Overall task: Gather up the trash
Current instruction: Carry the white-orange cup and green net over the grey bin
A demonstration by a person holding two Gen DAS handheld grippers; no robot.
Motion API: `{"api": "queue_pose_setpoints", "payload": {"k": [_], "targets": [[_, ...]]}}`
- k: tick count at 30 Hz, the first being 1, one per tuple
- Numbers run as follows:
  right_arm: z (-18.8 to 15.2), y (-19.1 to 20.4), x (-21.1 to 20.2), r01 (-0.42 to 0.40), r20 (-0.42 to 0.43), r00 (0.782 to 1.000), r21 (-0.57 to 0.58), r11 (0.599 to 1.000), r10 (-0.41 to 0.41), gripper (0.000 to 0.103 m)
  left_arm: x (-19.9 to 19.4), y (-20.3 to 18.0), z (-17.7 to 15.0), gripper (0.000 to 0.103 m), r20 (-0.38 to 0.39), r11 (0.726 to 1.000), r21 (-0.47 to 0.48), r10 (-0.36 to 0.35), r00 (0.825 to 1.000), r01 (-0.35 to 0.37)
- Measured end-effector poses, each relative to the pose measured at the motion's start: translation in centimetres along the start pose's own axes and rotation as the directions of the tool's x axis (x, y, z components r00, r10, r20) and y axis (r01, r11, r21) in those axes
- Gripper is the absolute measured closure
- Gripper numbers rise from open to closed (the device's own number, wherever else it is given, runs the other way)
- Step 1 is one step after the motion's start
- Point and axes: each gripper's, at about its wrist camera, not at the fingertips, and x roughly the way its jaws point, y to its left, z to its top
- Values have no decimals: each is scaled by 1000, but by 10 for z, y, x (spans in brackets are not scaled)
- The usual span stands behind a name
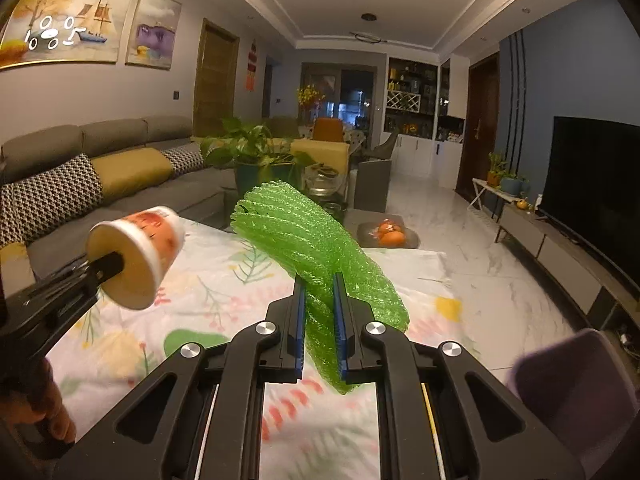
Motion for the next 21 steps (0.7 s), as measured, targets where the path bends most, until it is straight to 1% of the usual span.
{"api": "queue_pose_setpoints", "payload": {"k": [4,9,10,12,16,18,20,21], "targets": [[-12,-23,-34,27,23,999,33,999,-28,90,-20,-40,-8,101,-1,996,54,-69,998,69],[-27,-54,-72,103,47,993,57,993,-106,90,-36,-89,-23,101,-20,981,115,-154,988,156],[-30,-59,-76,116,48,992,64,991,-119,90,-39,-102,-27,101,-30,974,127,-182,983,185],[-38,-76,-88,151,51,986,89,985,-156,90,-42,-119,-32,101,-41,965,144,-214,976,218],[-53,-110,-107,215,42,974,141,966,-223,90,-53,-165,-49,101,-67,932,198,-297,953,304],[-60,-129,-116,255,40,963,173,951,-265,90,-57,-181,-55,101,-74,917,218,-326,943,334],[-66,-147,-124,289,34,953,206,935,-302,90,-61,-201,-62,101,-88,897,237,-363,927,374],[-69,-155,-127,304,32,947,224,926,-318,90,-61,-207,-65,101,-95,890,243,-374,923,386]]}}
